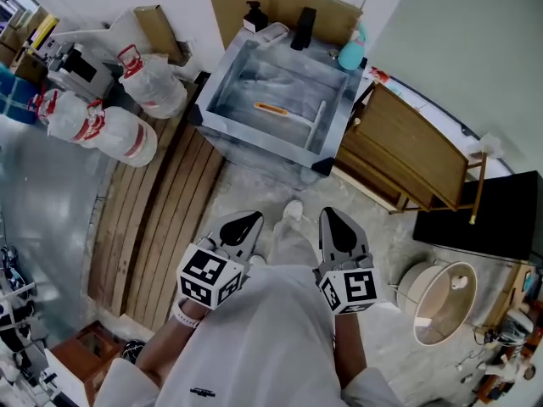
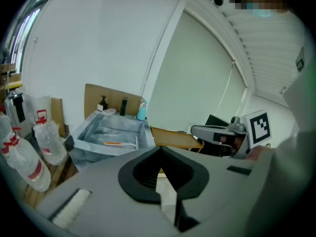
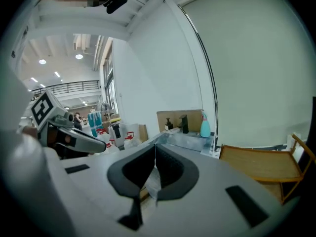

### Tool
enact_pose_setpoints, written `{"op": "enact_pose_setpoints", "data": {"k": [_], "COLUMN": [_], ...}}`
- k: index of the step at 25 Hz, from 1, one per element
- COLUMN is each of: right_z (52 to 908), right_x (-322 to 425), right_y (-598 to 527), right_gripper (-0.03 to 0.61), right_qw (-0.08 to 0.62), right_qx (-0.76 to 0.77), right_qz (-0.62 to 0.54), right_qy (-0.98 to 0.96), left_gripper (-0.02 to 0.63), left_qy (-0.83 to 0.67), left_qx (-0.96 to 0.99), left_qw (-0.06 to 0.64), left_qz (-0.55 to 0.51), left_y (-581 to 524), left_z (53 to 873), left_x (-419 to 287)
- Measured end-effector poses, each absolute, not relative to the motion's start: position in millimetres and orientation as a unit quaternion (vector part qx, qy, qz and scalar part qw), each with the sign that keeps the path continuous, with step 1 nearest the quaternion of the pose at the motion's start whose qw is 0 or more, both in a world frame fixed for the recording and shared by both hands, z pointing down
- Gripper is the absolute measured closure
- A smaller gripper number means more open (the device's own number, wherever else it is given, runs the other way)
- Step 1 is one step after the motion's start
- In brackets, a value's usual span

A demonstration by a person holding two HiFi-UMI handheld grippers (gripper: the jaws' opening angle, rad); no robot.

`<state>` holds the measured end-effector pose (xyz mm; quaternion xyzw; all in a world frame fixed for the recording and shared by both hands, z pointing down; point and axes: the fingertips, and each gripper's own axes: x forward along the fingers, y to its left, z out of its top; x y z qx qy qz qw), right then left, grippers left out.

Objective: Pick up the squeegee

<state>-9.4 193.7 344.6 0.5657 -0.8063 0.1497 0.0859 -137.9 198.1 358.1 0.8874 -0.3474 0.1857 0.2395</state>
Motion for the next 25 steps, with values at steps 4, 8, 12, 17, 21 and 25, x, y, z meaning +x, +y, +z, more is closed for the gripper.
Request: {"op": "enact_pose_setpoints", "data": {"k": [4, 8, 12, 17, 21, 25], "right_z": [330, 332, 329, 333, 334, 324], "right_x": [5, 31, 59, 79, 82, 85], "right_y": [132, 83, 47, 15, 4, -6], "right_gripper": [0.572, 0.572, 0.572, 0.572, 0.572, 0.572], "right_qw": [0.081, 0.074, 0.066, 0.055, 0.066, 0.07], "right_qx": [0.553, 0.549, 0.548, 0.548, 0.559, 0.58], "right_qz": [0.133, 0.138, 0.142, 0.151, 0.152, 0.15], "right_qy": [-0.818, -0.821, -0.821, -0.821, -0.812, -0.798], "left_gripper": [0.609, 0.609, 0.609, 0.609, 0.609, 0.609], "left_qy": [-0.352, -0.349, -0.337, -0.333, -0.312, -0.281], "left_qx": [0.887, 0.885, 0.886, 0.883, 0.888, 0.897], "left_qw": [0.225, 0.222, 0.218, 0.224, 0.229, 0.232], "left_qz": [0.197, 0.215, 0.233, 0.243, 0.25, 0.251], "left_y": [140, 94, 60, 28, 15, 0], "left_z": [350, 353, 355, 366, 370, 370], "left_x": [-115, -89, -64, -51, -43, -32]}}
